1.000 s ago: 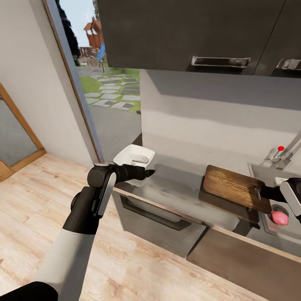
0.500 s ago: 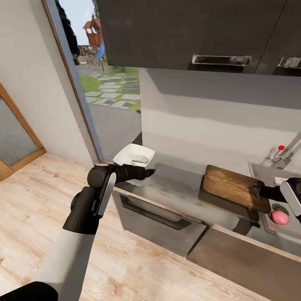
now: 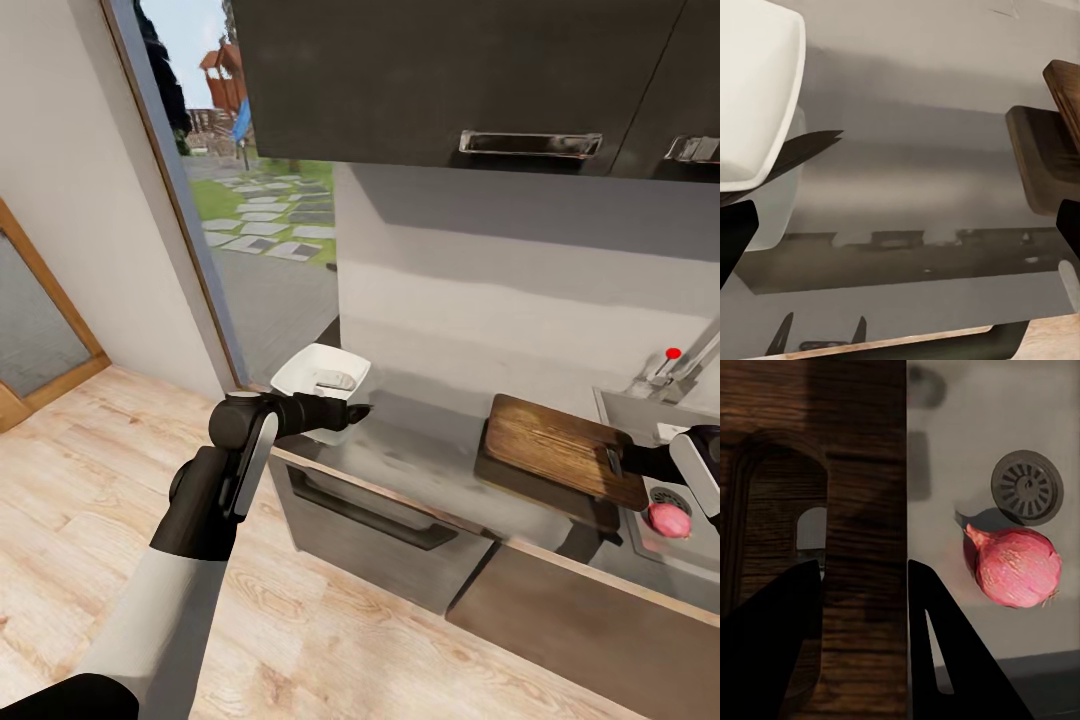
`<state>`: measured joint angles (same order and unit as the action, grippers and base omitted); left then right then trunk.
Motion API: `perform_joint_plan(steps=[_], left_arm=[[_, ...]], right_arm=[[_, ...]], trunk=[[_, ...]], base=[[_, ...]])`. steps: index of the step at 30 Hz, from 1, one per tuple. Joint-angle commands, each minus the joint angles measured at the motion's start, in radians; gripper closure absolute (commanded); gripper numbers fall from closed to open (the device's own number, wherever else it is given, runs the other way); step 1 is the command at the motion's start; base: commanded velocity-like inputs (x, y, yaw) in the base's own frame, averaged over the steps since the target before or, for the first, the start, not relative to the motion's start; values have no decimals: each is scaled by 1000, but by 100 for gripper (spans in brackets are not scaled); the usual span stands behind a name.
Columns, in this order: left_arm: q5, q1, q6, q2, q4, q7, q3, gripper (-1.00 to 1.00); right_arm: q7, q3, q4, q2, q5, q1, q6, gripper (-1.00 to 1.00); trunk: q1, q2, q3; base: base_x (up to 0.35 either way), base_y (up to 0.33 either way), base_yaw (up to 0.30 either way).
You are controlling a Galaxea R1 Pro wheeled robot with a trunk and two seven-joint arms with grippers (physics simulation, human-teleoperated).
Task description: In the kitchen, take the Vidalia onion out of the sink, dice it on the chopping board with the paring knife, put the diced onion into the bowl on the countertop, then place both the paring knife and the chopping board into the sink.
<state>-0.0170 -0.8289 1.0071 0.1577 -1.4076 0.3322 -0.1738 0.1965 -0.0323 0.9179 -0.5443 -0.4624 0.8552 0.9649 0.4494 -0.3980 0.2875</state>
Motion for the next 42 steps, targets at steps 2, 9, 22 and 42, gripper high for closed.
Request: perform_joint_plan(steps=[2,9,22,42], left_arm=[[-1,-1,5,0,-1,1,0,-100],[-1,-1,5,0,0,1,0,-100],[-1,-1,5,0,1,1,0,-100],[-1,-1,5,0,1,1,0,-100]], right_arm=[[5,0,1,0,-11,1,3,100],[-75,1,1,0,-11,1,3,100],[-83,2,1,0,-11,1,3,100],[-83,2,1,1,-11,1,3,100]], trunk=[[1,-2,2],[1,-2,2],[1,-2,2],[1,-2,2]], base=[[0,0,0],[0,0,0],[0,52,0],[3,56,0]])
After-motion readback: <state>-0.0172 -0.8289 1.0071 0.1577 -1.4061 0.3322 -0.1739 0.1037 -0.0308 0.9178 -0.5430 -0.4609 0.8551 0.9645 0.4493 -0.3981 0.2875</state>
